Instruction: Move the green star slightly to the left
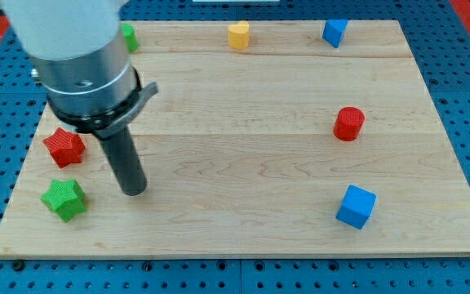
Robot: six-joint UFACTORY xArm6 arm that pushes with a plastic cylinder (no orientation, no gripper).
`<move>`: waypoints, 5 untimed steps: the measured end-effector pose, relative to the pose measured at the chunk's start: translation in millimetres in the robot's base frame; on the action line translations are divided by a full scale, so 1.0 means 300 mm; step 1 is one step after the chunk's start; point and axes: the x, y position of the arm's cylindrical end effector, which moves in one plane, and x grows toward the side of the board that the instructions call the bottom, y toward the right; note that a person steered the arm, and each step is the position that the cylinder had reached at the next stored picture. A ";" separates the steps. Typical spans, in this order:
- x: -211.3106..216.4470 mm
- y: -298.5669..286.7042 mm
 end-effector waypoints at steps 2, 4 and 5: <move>0.061 -0.147; 0.043 -0.097; 0.038 -0.144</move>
